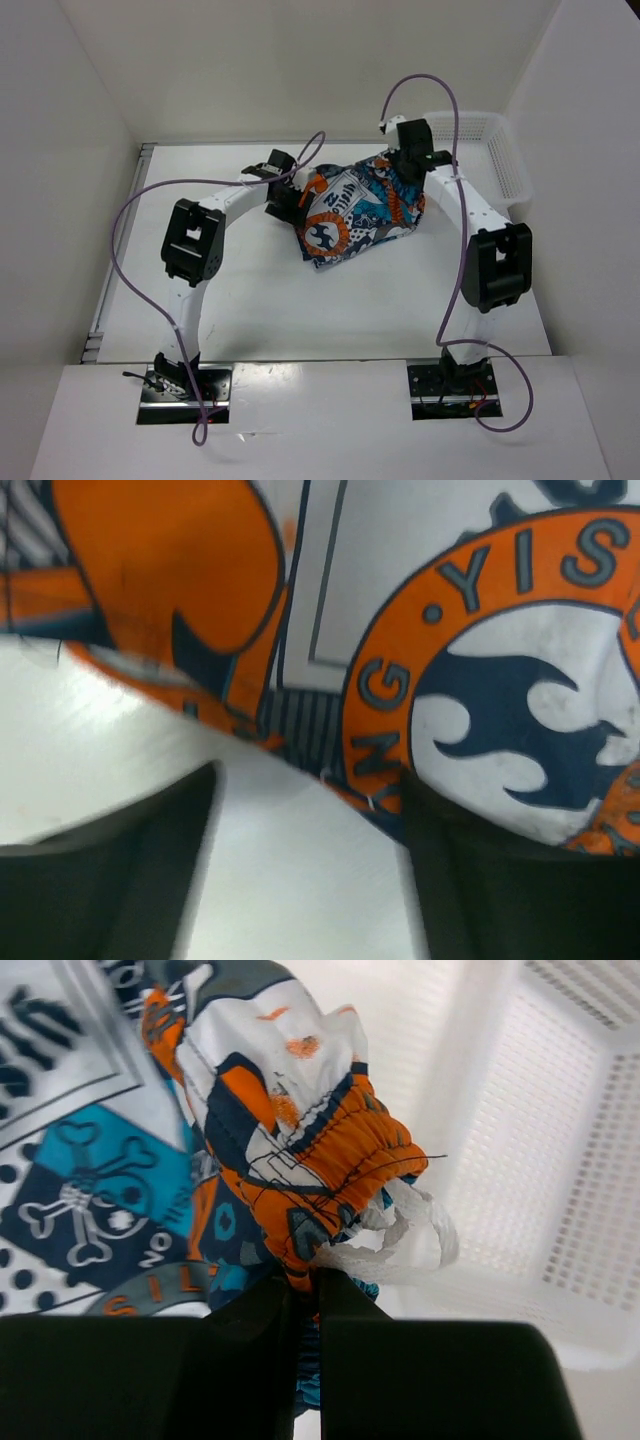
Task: Fold and stack the shorts
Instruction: Fold the shorts
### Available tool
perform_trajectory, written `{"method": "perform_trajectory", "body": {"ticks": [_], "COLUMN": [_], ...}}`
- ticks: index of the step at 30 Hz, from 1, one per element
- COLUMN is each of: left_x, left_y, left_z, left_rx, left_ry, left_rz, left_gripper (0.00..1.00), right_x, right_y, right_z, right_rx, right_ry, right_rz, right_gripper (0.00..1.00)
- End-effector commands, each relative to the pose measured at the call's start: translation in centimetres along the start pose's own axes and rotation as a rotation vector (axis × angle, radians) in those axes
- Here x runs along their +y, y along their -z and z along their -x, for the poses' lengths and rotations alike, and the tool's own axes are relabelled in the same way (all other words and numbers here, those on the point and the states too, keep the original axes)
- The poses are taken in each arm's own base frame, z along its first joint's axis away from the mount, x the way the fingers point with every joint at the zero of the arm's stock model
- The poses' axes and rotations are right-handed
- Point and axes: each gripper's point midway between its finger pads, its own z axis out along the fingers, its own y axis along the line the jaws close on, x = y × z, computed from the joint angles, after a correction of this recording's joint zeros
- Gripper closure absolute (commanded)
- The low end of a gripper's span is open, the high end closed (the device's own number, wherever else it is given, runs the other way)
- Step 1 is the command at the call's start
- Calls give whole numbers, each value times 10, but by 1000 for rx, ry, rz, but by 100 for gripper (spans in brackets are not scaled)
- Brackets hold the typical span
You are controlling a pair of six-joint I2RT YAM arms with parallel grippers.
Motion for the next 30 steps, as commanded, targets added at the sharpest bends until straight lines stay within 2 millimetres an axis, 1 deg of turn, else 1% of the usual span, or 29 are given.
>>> {"method": "perform_trajectory", "body": {"ticks": [1,4,5,7,8,9,10,11,12,13,14,15,16,17,18,19,20,21,22,23,24,26,27,28,29,30], "left_x": [-7,-4,-4,-3,-3,-3,-1,-1,-1,-1,4,4,4,4,10,10,9,14,15,15,14,24,24,29,29,34], "left_y": [-20,-28,-28,-32,-32,-32,-36,-35,-35,-35,-32,-32,-32,-32,-31,-31,-27,-26,-26,-26,-23,-21,-21,-20,-20,-18], "left_z": [14,8,8,7,7,7,4,8,8,8,11,11,11,11,11,11,15,15,15,15,18,17,17,17,17,17], "left_rx": [-24,7,7,7,7,7,16,7,7,7,-3,-3,-3,-3,-5,-5,-15,-17,-17,-17,-26,-29,-29,-31,-31,-32], "left_ry": [-16,-9,-9,-9,-9,-9,-7,-9,-9,-9,-3,-3,-3,-3,6,6,4,13,13,13,11,28,28,36,36,45], "left_rz": [-48,-41,-41,-41,-41,-41,-32,-31,-31,-31,-27,-27,-27,-27,-22,-21,-21,-16,-16,-16,-15,-5,-5,-1,-1,4], "left_gripper": [32,51,63,74,78,87,91,95,98,100,100,100,100,100,100,100,100,100,100,100,100,100,100,100,100,100], "right_x": [18,41,59,74,96,108,118,130,154,166,183,193,204,206,215,222,224,234,240,247,249,268,268,281,283,291], "right_y": [8,16,22,34,41,45,48,53,54,52,56,56,50,47,45,36,34,33,24,24,21,21,21,28,25,27], "right_z": [35,48,56,66,71,74,74,76,75,70,69,67,64,65,64,62,66,65,61,64,62,58,58,61,50,47], "right_rx": [-75,-106,-122,-147,-164,-173,-171,-179,-174,-162,-164,-156,-143,-139,-139,-119,-122,-119,-98,-110,-101,-98,-98,-116,-90,-93], "right_ry": [-9,-10,-2,5,17,16,20,25,35,43,66,61,62,46,41,22,6,16,13,17,20,36,36,49,50,61], "right_rz": [-5,29,56,82,124,153,170,200,245,260,293,305,323,324,334,336,337,361,363,370,370,392,392,409,410,420], "right_gripper": [100,100,100,100,100,100,100,100,100,100,100,100,100,100,100,100,100,100,100,100,100,100,100,100,100,100]}}
